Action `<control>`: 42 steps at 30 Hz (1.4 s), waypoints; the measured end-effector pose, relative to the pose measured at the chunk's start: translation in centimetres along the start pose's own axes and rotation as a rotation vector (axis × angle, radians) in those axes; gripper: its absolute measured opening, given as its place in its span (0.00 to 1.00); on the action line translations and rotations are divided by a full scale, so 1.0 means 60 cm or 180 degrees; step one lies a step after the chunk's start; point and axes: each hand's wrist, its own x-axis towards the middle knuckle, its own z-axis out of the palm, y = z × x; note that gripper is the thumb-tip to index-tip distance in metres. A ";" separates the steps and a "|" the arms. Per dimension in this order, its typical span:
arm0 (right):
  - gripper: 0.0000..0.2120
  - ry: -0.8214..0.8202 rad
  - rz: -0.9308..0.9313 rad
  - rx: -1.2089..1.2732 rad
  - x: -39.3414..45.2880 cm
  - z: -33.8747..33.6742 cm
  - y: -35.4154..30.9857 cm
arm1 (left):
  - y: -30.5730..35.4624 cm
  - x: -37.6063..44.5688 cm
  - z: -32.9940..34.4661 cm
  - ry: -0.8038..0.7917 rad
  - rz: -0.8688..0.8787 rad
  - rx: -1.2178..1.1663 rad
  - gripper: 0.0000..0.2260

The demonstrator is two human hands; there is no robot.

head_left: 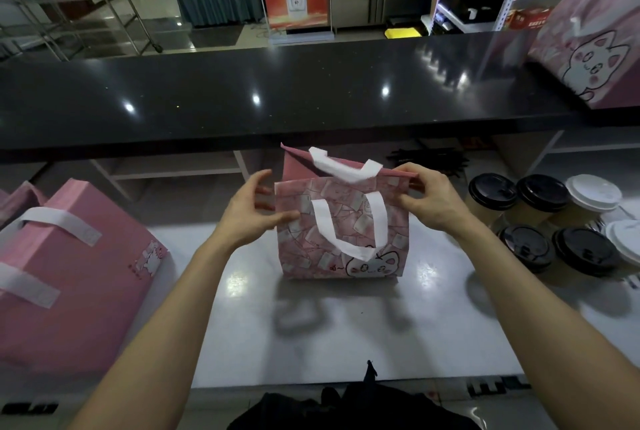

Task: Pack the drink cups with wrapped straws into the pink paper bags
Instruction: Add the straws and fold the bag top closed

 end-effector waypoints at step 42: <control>0.23 -0.0149 0.0107 0.0125 0.018 -0.014 -0.014 | 0.038 0.059 -0.045 -0.0135 0.0819 -0.0205 0.24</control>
